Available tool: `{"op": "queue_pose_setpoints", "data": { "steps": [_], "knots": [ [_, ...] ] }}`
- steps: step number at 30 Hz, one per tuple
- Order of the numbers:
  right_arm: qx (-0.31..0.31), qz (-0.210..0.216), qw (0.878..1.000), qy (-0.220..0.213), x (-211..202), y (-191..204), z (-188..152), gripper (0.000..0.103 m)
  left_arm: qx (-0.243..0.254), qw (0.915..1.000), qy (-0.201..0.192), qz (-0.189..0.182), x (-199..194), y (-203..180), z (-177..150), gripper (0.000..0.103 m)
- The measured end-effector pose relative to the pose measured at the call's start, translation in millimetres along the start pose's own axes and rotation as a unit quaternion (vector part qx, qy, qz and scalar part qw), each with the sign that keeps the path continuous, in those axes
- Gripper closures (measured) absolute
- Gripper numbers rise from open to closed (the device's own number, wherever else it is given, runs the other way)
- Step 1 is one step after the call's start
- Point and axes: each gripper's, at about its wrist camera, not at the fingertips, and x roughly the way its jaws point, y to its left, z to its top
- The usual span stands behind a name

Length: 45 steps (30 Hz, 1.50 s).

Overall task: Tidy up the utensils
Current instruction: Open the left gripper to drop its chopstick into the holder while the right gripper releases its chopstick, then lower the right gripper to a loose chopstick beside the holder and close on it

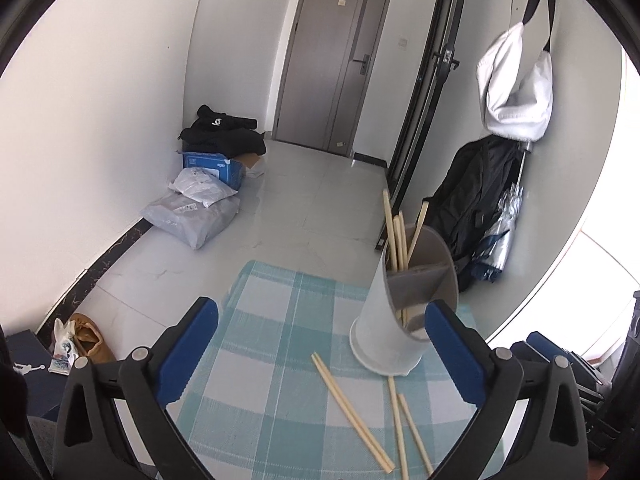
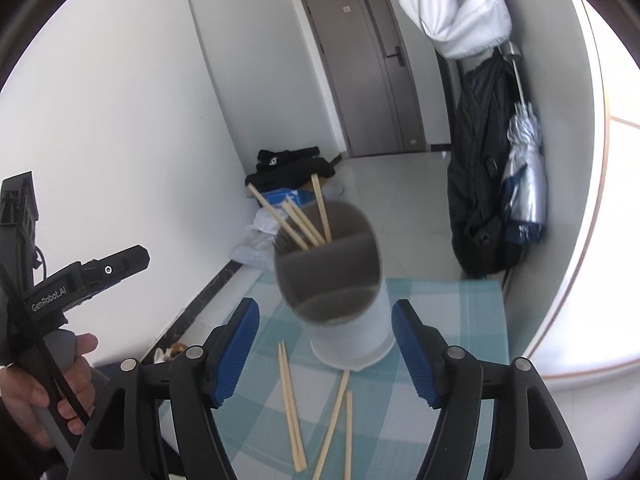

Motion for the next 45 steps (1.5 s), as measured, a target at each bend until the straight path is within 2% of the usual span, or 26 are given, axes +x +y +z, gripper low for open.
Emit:
{"op": "queue_pose_setpoints", "data": {
  "steps": [6,14,20,27,35,45],
  "knots": [
    [0.004,-0.014,0.999,0.029,8.9,-5.1,-29.4,0.029,-0.002,0.9997,0.018,0.014,11.0,-0.8,-26.3,0.001],
    [0.007,-0.038,0.993,0.11,34.4,-22.5,-60.2,0.029,0.003,0.9979,0.056,0.033,29.4,3.4,-57.2,0.001],
    [-0.009,-0.054,0.988,0.144,47.7,-22.8,-76.0,0.029,0.001,0.9948,0.094,0.039,44.2,7.9,-63.0,0.001],
    [-0.02,-0.066,0.981,0.182,69.8,-20.0,-87.8,0.034,-0.014,0.9947,0.098,0.027,46.2,17.5,-59.2,0.001],
    [-0.045,-0.082,0.97,0.222,105.3,-9.2,-96.1,0.067,-0.057,0.9915,0.115,0.021,53.0,41.0,-52.5,0.001],
    [-0.073,-0.097,0.963,0.243,131.6,7.0,-95.3,0.082,-0.11,0.9848,0.132,0.026,58.2,71.1,-51.0,0.001]
  ]
}}
